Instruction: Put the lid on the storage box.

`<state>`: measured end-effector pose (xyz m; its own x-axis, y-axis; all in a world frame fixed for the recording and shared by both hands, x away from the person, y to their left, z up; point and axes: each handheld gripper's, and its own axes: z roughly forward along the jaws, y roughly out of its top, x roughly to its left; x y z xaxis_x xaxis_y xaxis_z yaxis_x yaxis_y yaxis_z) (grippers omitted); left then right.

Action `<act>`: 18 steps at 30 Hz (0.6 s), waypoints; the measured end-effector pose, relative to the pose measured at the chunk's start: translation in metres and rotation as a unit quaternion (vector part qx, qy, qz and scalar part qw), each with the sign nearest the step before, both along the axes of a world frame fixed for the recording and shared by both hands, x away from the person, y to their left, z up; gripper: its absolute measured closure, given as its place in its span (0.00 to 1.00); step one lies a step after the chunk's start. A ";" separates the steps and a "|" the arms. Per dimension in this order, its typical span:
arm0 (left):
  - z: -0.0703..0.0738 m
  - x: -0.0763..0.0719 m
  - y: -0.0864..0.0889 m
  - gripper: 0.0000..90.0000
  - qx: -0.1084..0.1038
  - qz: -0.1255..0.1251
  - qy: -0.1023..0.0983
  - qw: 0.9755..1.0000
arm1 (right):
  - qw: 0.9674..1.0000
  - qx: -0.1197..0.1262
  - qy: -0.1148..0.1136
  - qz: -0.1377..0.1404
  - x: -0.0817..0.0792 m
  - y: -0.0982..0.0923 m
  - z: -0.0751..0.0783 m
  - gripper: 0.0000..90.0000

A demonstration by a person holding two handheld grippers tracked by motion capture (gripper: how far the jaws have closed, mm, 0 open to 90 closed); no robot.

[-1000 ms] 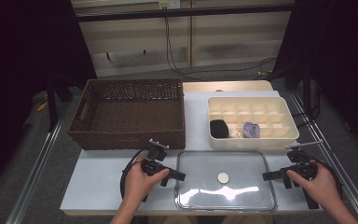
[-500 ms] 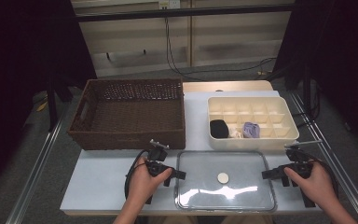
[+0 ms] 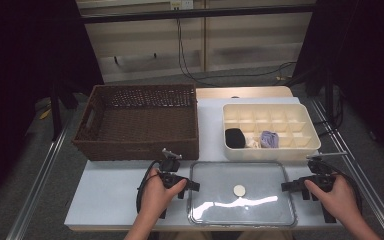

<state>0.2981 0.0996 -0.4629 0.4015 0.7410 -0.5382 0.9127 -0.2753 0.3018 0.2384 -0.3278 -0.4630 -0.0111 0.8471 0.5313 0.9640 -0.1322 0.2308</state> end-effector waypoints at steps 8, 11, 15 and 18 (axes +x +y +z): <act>-0.002 0.000 0.001 0.56 -0.015 0.024 0.012 1.000 | 0.999 -0.034 0.007 -0.001 0.002 0.006 0.002 0.74; -0.003 0.002 0.004 0.56 -0.021 0.022 0.015 0.999 | 0.999 -0.031 0.012 -0.002 0.003 0.005 0.002 0.76; -0.003 0.001 0.004 0.57 -0.021 0.028 0.019 0.999 | 1.000 -0.021 0.019 -0.010 0.004 0.002 0.001 0.78; -0.002 0.001 0.003 0.57 -0.019 0.029 0.022 0.999 | 1.000 -0.018 0.015 -0.011 0.002 0.001 0.000 0.78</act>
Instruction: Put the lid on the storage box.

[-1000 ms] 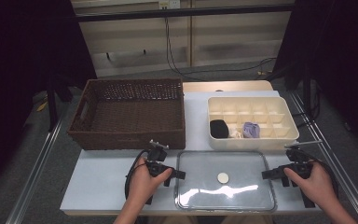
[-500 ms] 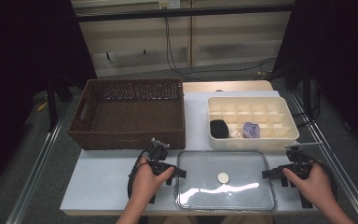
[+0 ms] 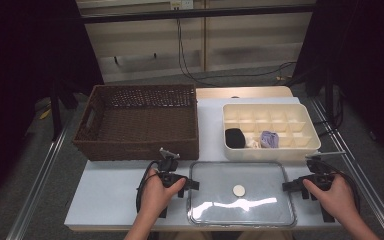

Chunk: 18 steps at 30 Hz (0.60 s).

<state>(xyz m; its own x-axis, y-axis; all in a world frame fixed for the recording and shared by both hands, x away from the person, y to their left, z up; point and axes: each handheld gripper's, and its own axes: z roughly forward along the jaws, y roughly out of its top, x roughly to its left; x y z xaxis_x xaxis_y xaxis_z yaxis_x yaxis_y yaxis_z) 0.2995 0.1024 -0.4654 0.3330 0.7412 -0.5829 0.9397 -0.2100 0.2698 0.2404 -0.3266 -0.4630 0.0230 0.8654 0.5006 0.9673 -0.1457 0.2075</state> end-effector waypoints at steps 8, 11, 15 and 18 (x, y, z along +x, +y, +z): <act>-0.001 0.001 0.003 0.60 -0.003 0.005 0.003 1.000 | 0.999 0.033 -0.002 -0.017 -0.002 -0.007 -0.005 0.81; -0.001 0.001 0.002 0.60 -0.005 0.007 0.006 1.000 | 0.999 0.035 -0.002 -0.018 -0.002 -0.007 -0.005 0.81; 0.000 0.001 0.001 0.60 0.000 0.008 0.005 1.000 | 0.999 0.040 -0.005 -0.023 -0.002 -0.008 -0.006 0.82; 0.000 0.001 0.000 0.60 0.004 0.004 0.003 1.000 | 0.999 0.037 -0.004 -0.022 -0.002 -0.006 -0.005 0.82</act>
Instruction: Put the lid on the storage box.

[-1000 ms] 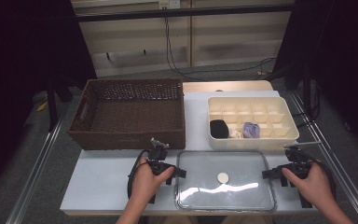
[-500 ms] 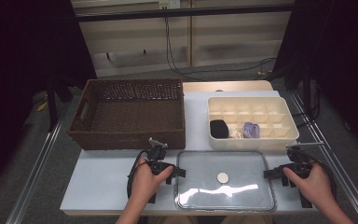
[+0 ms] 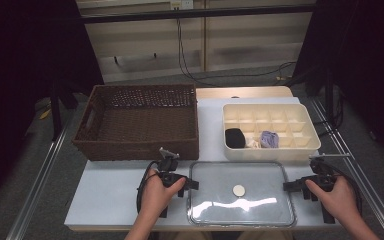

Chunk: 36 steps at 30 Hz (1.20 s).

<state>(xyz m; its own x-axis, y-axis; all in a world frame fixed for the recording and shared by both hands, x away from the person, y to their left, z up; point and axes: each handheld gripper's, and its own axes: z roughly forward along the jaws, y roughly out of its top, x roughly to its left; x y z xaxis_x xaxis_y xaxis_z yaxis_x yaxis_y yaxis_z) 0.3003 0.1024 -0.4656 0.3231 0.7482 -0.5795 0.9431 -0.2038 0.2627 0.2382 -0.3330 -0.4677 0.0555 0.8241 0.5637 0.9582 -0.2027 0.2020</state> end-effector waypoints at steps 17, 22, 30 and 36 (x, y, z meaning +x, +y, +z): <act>-0.004 0.000 0.008 0.78 -0.003 0.018 -0.002 1.000 | 1.000 -0.009 -0.001 0.007 0.001 0.004 0.001 0.80; -0.004 0.001 0.008 0.79 -0.004 0.017 -0.001 1.000 | 1.000 -0.008 0.006 0.008 0.003 0.004 0.002 0.80; -0.005 0.002 0.008 0.80 -0.008 0.023 0.011 1.000 | 0.999 -0.025 0.025 0.015 0.008 0.008 0.005 0.78; -0.005 0.003 0.008 0.81 -0.009 0.027 0.013 1.000 | 1.000 -0.012 0.019 0.003 0.006 0.006 0.003 0.82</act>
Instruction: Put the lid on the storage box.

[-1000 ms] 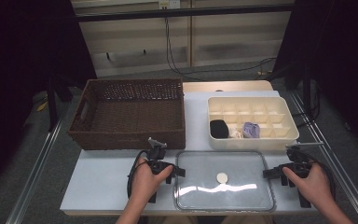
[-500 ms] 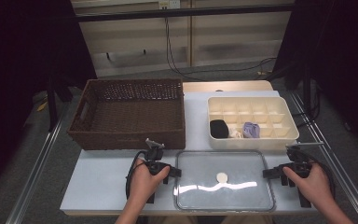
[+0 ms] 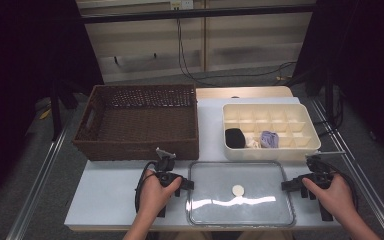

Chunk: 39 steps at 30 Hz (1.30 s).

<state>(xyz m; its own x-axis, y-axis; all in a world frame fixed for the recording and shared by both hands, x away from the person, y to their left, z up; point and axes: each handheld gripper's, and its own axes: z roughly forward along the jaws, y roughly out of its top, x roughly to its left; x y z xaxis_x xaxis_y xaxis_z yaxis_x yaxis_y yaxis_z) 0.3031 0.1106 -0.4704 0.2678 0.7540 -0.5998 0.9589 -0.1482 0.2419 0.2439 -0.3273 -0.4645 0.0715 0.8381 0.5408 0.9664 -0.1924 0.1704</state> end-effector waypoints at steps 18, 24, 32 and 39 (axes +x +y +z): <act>0.011 -0.004 0.008 0.85 -0.020 -0.013 -0.018 1.000 | 0.998 0.035 -0.047 -0.003 -0.012 -0.008 0.008 0.86; 0.018 -0.007 0.010 0.86 -0.024 -0.018 -0.036 0.999 | 0.997 0.037 -0.066 0.001 -0.016 -0.009 0.012 0.87; 0.033 -0.008 0.014 0.88 -0.047 -0.011 -0.075 0.996 | 0.992 0.053 -0.112 0.000 -0.022 -0.010 0.021 0.87; 0.038 -0.010 0.015 0.88 -0.054 -0.014 -0.101 0.993 | 0.986 0.061 -0.157 0.005 -0.027 -0.015 0.025 0.88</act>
<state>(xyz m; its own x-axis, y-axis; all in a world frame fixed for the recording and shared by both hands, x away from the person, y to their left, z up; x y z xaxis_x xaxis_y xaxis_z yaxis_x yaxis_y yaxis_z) 0.2932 0.1253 -0.4322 0.4100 0.6793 -0.6086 0.8853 -0.1361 0.4446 0.2170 -0.3424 -0.4399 -0.1235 0.7647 0.6324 0.8720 -0.2206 0.4371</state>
